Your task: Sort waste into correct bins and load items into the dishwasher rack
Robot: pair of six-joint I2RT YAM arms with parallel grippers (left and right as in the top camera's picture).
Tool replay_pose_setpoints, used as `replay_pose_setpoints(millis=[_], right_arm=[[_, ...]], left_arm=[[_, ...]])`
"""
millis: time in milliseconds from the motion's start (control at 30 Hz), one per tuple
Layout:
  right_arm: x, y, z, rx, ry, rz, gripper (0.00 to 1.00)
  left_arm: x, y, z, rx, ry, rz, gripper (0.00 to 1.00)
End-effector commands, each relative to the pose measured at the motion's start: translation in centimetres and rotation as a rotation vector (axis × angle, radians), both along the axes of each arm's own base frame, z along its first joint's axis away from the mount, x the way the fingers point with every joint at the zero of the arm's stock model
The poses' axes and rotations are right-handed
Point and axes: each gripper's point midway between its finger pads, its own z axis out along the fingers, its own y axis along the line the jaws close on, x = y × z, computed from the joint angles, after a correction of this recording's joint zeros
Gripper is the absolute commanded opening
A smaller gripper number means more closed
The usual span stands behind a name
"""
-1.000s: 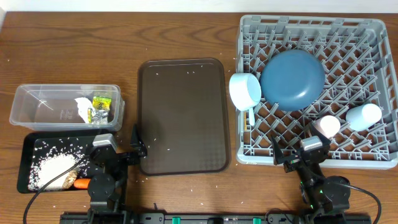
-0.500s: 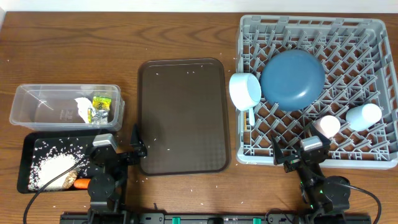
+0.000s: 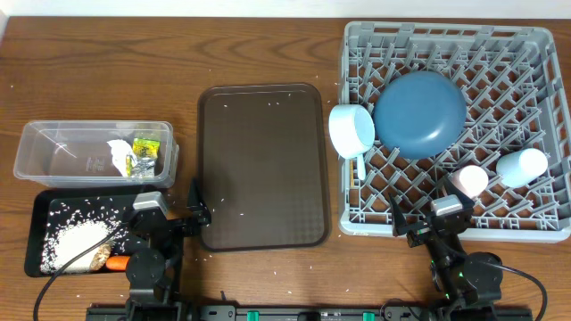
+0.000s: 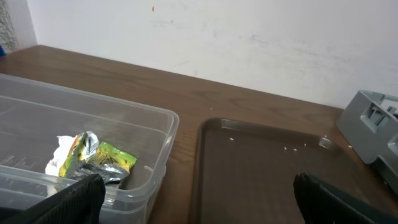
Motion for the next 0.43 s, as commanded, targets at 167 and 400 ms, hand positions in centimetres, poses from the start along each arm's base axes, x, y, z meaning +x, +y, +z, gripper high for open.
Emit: replay_pose_setpoints(millis=[167, 400], right_arm=[[-0.01, -0.02, -0.13, -0.006, -0.002, 0.002, 0.99], [-0.01, -0.02, -0.12, -0.006, -0.003, 0.002, 0.99]], left_arm=[[0.04, -0.05, -1.76, 0.018, 0.039, -0.003, 0.98], [0.04, -0.05, -1.76, 0.018, 0.039, -0.003, 0.98]])
